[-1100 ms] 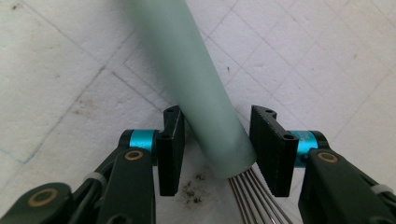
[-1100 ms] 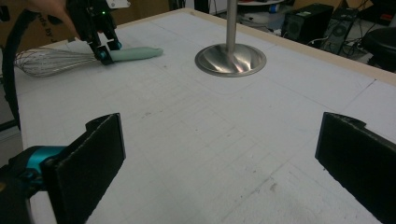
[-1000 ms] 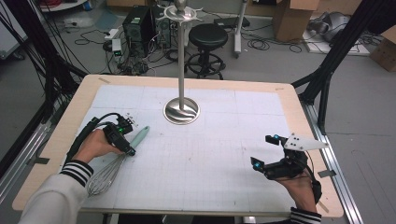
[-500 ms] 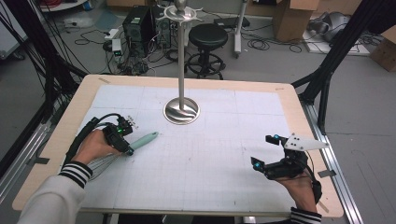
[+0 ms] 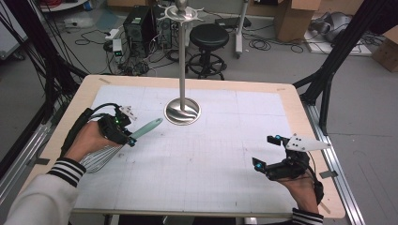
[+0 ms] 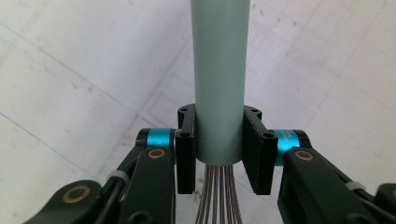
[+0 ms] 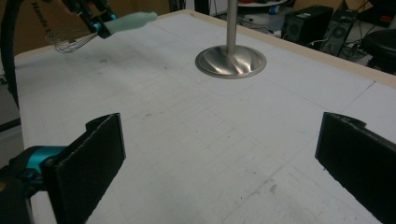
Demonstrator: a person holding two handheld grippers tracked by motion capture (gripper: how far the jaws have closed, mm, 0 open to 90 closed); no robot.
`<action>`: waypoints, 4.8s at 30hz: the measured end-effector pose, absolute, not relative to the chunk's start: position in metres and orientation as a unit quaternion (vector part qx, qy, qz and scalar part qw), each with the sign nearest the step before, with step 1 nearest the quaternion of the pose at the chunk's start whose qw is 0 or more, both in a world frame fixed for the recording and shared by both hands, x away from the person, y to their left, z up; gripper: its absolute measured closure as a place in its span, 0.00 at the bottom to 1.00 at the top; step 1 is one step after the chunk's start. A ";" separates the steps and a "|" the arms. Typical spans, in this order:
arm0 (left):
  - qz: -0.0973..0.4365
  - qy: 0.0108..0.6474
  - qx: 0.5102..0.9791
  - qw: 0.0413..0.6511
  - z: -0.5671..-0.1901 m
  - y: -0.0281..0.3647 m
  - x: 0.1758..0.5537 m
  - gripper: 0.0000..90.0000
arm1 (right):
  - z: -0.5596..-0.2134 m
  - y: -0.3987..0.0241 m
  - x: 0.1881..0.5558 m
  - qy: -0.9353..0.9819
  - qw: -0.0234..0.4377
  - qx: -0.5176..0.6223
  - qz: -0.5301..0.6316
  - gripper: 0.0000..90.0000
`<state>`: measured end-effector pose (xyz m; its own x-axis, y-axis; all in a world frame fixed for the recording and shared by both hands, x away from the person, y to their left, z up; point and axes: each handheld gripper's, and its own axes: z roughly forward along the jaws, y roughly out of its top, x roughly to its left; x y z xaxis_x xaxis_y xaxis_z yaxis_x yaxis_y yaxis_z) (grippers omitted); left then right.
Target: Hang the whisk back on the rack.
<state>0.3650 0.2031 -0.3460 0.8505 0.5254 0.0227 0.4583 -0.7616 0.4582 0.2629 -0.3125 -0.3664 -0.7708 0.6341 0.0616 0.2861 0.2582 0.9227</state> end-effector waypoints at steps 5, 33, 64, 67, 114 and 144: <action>0.087 0.254 0.930 0.252 -0.330 0.205 0.365 0.77 | -0.366 -0.313 0.263 0.776 0.164 0.297 0.532 0.01; 0.138 0.213 0.902 0.351 -0.239 0.202 0.373 0.77 | -0.366 -0.313 0.263 0.776 0.164 0.296 0.533 0.01; 0.175 0.210 0.869 0.413 -0.157 0.219 0.390 0.77 | -0.368 -0.316 0.264 0.775 0.163 0.300 0.532 0.01; 0.173 0.210 0.867 0.418 -0.152 0.219 0.393 0.77 | -0.367 -0.317 0.264 0.774 0.163 0.300 0.533 0.01; 0.158 0.244 0.867 0.405 -0.165 0.194 0.458 0.77 | -0.368 -0.319 0.263 0.776 0.160 0.302 0.531 0.01; 0.139 0.243 0.875 0.395 -0.182 0.161 0.488 0.77 | -0.370 -0.323 0.264 0.773 0.159 0.305 0.533 0.01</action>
<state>0.4883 0.1608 -0.1817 0.8430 0.5355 0.0508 0.3163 -0.5699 0.7584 0.2637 -0.3232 -0.3704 -0.7633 0.6410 0.0798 0.3029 0.2460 0.9207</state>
